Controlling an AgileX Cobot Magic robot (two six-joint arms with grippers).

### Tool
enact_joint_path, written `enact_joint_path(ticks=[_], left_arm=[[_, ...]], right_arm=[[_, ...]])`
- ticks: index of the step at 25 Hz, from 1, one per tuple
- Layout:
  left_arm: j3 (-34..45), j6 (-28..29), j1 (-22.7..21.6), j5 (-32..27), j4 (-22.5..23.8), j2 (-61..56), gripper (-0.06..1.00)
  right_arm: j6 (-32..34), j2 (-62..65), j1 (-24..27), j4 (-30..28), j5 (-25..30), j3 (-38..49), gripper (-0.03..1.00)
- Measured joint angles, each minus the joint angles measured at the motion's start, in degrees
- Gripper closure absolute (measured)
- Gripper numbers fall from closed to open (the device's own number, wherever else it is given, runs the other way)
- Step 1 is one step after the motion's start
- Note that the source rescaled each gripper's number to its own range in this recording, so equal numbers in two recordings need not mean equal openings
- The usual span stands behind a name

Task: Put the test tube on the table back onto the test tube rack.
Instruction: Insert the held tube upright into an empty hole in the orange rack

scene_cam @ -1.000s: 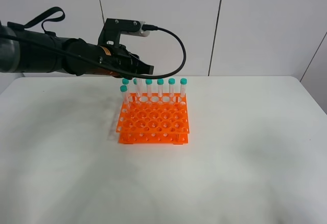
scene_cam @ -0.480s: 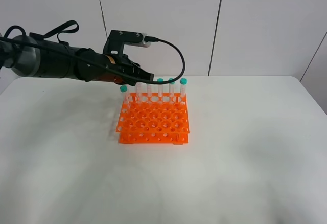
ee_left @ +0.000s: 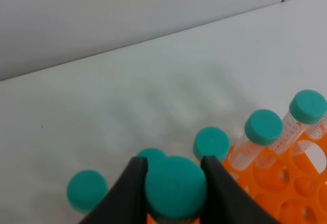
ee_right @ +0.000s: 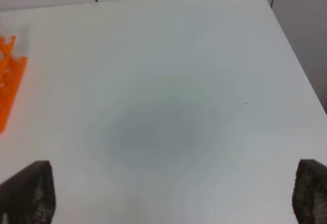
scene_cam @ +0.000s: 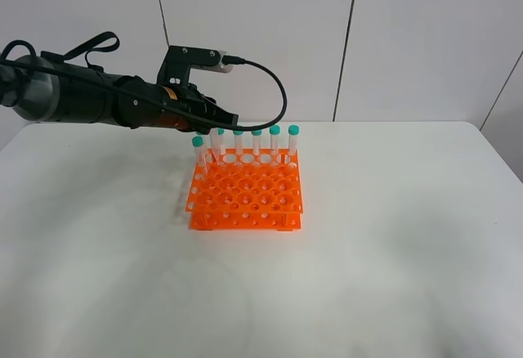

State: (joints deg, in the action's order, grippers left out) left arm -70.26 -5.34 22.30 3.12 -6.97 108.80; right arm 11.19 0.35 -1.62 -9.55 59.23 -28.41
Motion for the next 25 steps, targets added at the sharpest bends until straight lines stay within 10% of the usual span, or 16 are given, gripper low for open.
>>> enact_joint_path(ticks=[25], left_arm=[[-0.1,4.6,0.1,0.3,0.1,1.5,0.94]], right_arm=[[0.0,0.0,0.0,0.0,0.0,0.0,-0.03]])
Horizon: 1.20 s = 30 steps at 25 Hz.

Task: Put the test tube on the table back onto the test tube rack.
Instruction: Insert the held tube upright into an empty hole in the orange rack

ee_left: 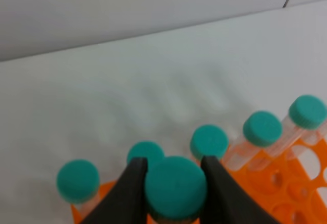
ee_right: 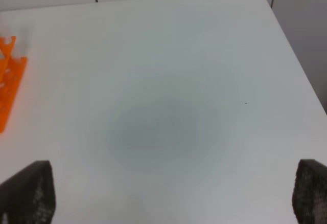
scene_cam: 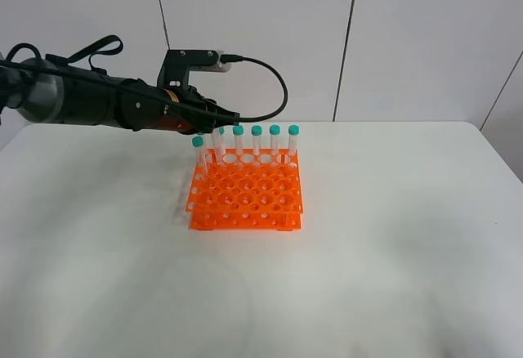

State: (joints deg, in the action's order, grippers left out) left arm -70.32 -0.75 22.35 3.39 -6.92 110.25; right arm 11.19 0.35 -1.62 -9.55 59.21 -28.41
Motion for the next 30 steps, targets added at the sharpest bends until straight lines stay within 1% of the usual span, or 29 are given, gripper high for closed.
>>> enact_joint_path(ticks=[15,22,30], left_arm=[[0.0,0.0,0.0,1.8,0.6,6.0,0.94],[-0.2,0.0,0.0,3.4,1.5,6.6,0.94],[-0.4,0.2,0.0,3.4,1.5,6.6,0.94]], right_arm=[[0.0,0.0,0.0,0.0,0.0,0.0,-0.03],[0.0,0.0,0.0,0.0,0.0,0.0,-0.03],[0.0,0.0,0.0,0.0,0.0,0.0,-0.03]])
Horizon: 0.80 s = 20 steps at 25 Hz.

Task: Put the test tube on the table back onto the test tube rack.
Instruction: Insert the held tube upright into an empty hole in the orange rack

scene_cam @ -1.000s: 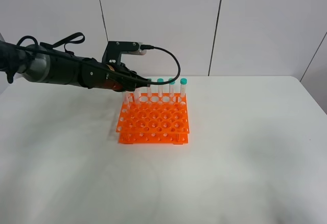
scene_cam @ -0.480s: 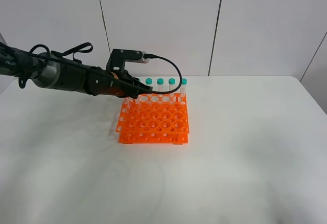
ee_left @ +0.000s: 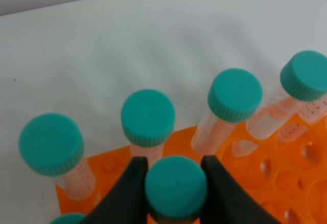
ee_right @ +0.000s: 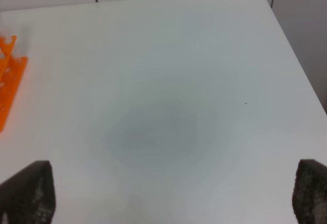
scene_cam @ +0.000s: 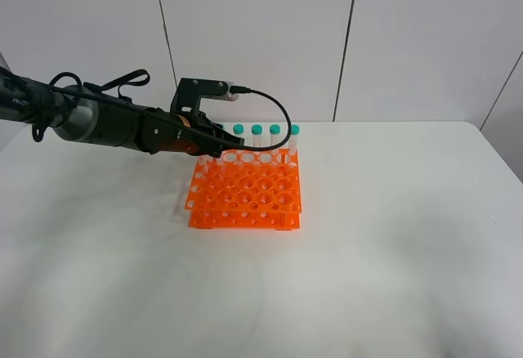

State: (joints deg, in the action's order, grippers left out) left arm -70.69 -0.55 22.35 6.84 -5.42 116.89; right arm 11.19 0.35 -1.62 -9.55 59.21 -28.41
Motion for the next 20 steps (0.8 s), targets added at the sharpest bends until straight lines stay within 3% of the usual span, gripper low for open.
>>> enact_joint_path(ticks=[20], left_arm=[[0.6,2.0,0.2,0.2,0.2,0.0,0.94]], right_arm=[[0.0,0.0,0.0,0.0,0.0,0.0,-0.03]])
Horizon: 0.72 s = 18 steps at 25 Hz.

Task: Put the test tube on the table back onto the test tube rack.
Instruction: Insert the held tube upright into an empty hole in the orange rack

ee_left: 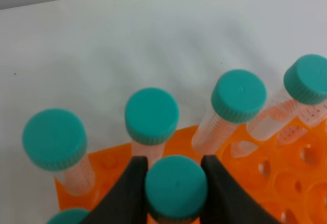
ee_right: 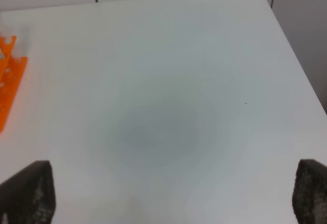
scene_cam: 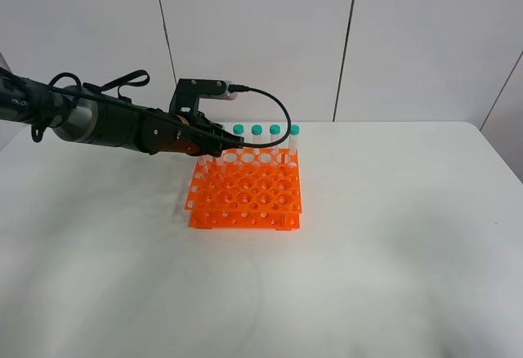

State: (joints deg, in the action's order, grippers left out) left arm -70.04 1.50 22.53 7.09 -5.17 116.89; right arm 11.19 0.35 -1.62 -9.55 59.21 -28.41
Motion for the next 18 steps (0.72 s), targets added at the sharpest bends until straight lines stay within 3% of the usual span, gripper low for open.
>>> enact_joint_path(ticks=[18], left_arm=[[3.3,0.0,0.5,2.3,0.2,-0.8,0.94]], right_arm=[[0.0,0.0,0.0,0.0,0.0,0.0,-0.03]])
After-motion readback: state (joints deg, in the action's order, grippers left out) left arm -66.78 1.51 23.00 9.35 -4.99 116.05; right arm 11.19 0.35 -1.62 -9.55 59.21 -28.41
